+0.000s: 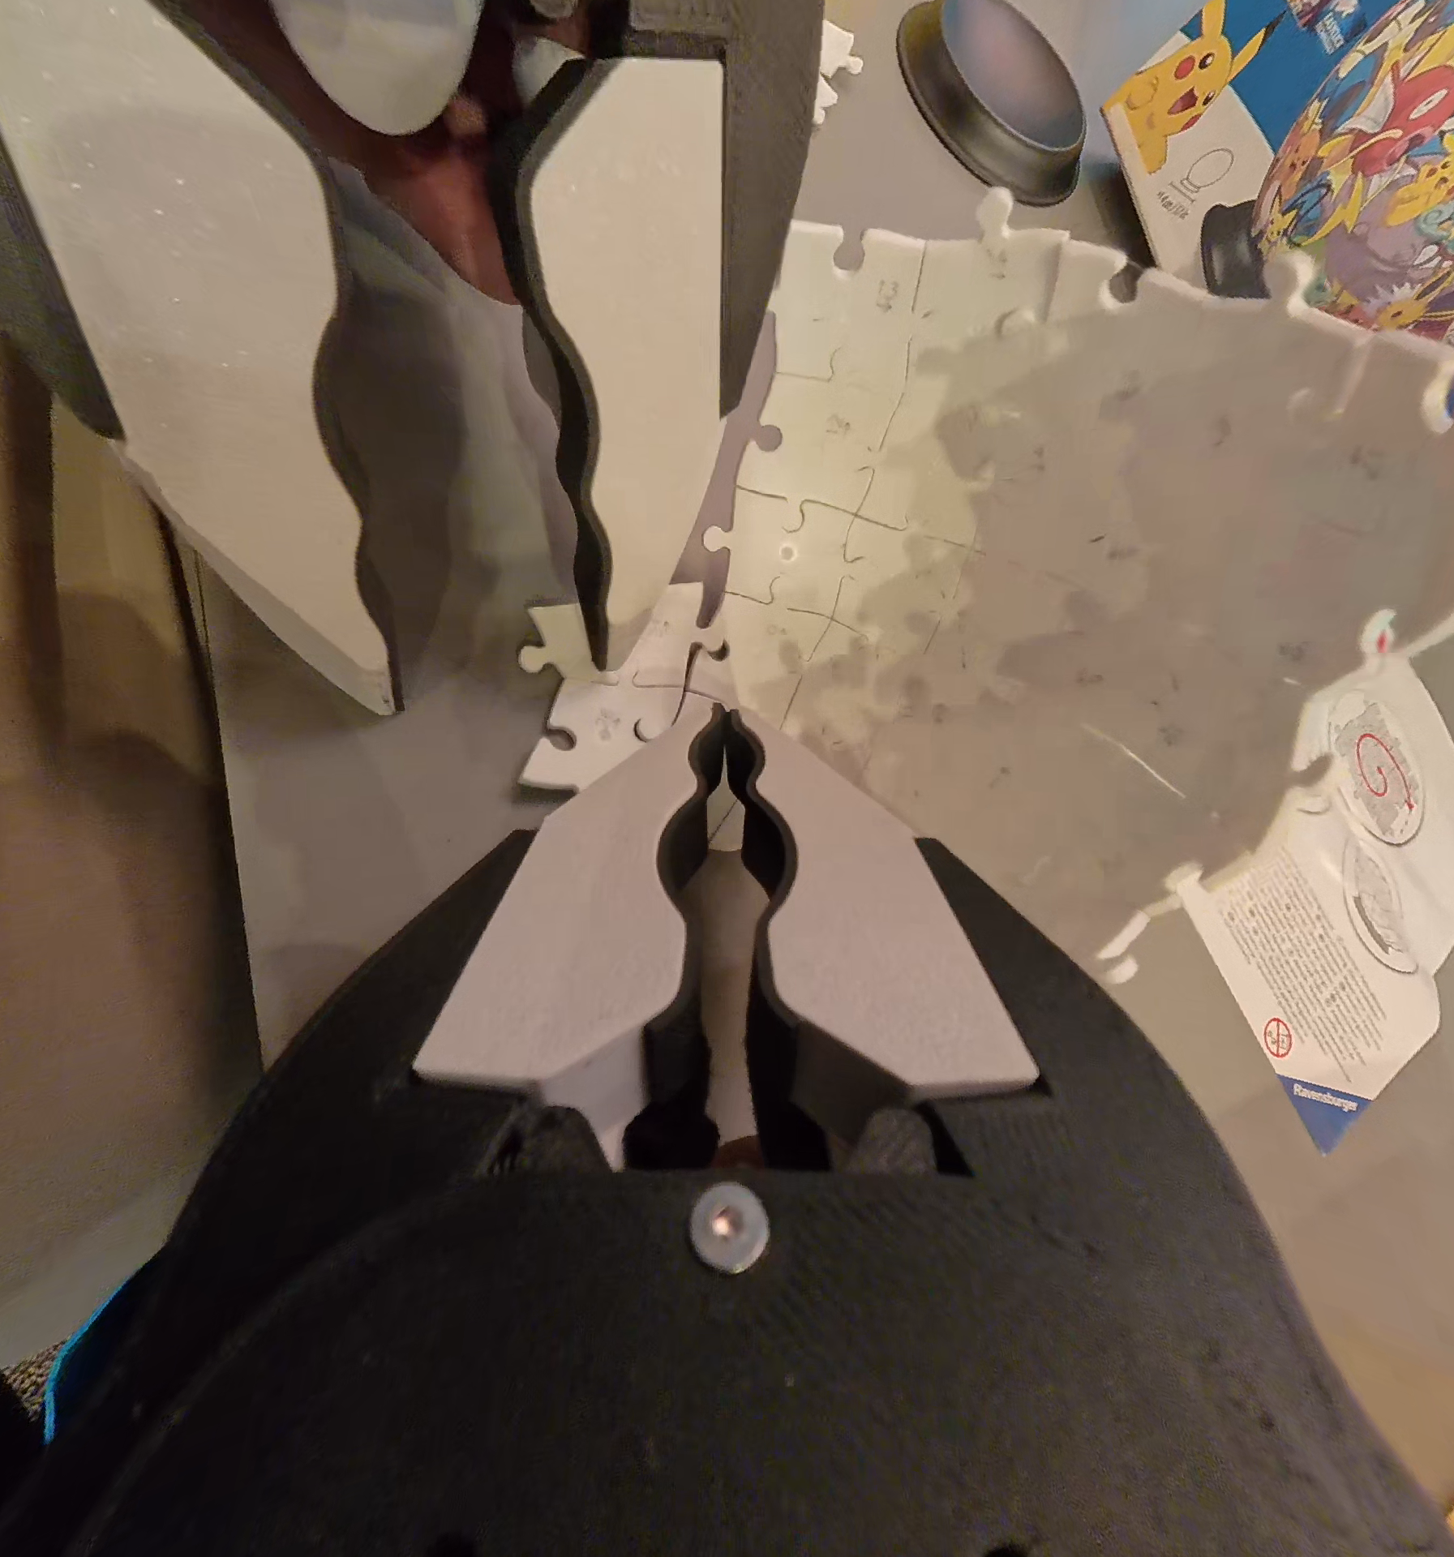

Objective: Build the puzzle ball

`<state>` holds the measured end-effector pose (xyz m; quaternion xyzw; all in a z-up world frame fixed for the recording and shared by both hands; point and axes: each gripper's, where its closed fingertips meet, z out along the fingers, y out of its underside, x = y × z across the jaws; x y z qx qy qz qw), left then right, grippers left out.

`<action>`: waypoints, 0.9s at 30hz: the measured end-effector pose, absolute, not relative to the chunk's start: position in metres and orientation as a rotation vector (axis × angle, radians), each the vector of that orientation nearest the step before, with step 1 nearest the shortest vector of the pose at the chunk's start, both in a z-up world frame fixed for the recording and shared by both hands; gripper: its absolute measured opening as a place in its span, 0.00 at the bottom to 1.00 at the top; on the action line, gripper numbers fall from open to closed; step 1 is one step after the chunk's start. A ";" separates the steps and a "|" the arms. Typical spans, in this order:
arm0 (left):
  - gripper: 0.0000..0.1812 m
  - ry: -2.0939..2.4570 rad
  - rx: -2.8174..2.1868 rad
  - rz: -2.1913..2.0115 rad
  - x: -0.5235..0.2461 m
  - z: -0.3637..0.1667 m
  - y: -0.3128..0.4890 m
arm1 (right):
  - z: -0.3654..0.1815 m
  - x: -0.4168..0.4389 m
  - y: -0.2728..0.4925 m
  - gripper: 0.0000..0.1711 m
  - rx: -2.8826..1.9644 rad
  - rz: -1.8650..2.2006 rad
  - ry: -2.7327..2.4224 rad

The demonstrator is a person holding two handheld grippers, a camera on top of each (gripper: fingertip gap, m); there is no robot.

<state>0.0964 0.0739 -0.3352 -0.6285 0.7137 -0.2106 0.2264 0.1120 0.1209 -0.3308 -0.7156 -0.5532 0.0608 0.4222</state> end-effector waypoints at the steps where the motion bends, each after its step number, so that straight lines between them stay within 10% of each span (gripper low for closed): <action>1: 0.22 1.968 -1.727 -0.583 0.096 -0.335 0.075 | -0.331 0.112 0.121 0.00 -1.788 0.148 -1.386; 27: 0.18 1.937 -1.762 -0.585 0.079 -0.335 0.074 | -0.332 0.110 0.115 0.00 -1.788 0.209 -1.417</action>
